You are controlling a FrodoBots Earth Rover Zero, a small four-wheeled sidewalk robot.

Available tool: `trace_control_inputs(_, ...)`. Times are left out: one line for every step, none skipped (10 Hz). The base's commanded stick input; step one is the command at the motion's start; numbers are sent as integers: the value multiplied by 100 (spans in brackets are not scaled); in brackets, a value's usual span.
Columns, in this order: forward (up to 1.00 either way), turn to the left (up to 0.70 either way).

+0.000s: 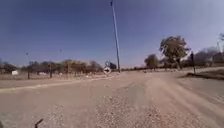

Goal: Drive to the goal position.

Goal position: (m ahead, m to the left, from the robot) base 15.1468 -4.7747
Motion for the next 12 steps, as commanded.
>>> trace_control_inputs(50,0)
trace_control_inputs(50,0)
trace_control_inputs(50,0)
trace_control_inputs(50,7)
trace_control_inputs(50,34)
trace_control_inputs(50,50)
trace_control_inputs(50,50)
trace_control_inputs(50,35)
trace_control_inputs(50,0)
trace_control_inputs(50,0)
trace_control_inputs(50,0)
trace_control_inputs(50,0)
